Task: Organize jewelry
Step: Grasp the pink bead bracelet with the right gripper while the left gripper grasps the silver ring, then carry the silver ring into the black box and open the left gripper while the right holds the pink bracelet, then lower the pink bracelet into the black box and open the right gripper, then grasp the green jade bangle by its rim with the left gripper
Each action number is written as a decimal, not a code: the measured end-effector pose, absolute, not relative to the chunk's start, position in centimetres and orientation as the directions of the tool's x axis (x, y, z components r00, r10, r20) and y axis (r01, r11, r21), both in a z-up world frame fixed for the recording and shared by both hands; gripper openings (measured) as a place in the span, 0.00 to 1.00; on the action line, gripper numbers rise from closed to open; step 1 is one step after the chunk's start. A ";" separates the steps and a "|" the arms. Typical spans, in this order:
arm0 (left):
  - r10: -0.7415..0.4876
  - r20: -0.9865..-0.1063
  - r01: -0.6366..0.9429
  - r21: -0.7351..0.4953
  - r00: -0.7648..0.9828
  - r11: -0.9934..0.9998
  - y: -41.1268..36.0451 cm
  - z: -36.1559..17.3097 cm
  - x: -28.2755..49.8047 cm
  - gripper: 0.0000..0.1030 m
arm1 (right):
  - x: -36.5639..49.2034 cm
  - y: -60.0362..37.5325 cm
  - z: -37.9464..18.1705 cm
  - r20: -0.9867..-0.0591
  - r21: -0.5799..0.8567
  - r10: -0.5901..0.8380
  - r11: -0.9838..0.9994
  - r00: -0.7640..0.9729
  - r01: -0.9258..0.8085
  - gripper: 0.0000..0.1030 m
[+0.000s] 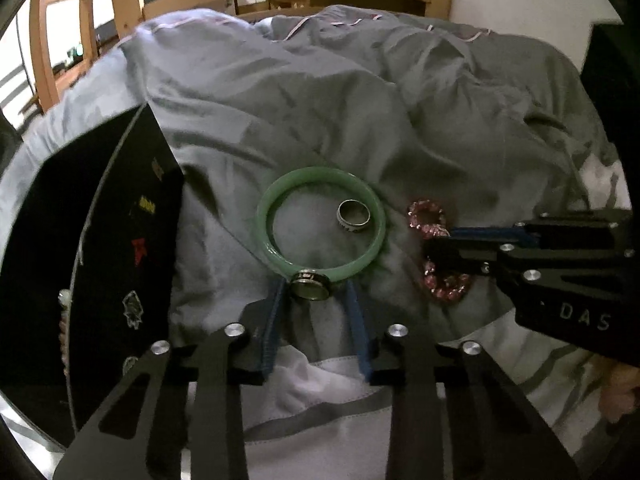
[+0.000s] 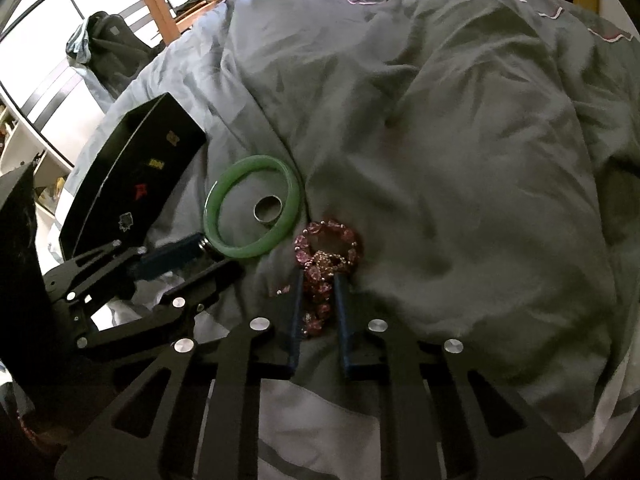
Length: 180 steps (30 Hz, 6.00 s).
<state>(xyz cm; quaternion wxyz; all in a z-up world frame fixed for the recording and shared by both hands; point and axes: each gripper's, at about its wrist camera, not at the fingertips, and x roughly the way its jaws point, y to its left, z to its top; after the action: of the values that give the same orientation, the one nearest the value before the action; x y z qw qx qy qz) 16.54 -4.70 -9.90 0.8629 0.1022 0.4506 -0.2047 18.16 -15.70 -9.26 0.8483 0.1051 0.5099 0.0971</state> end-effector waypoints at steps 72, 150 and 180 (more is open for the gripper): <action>-0.411 -0.690 0.439 -0.148 0.597 0.886 -1.0 -2.3 14.6 0.19 | 16.9 -19.6 -2.3 -0.480 0.686 0.569 0.717 0.668 -0.118 0.12; -0.125 -0.705 0.019 -0.156 0.698 0.988 13.6 0.8 15.9 0.77 | 22.2 -4.5 -1.8 -0.494 0.667 0.713 0.678 0.498 -0.309 0.80; -0.374 -0.700 0.527 0.004 0.608 0.850 -5.1 -4.4 12.8 0.94 | 17.4 -17.3 2.3 -0.644 0.280 0.250 0.957 0.723 -0.081 0.95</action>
<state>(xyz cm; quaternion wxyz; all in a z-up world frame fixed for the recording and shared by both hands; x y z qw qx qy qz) 12.78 -5.09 -4.41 0.8906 0.1052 0.3632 -0.2528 17.36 -17.32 2.30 0.9209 0.1166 0.3608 0.0898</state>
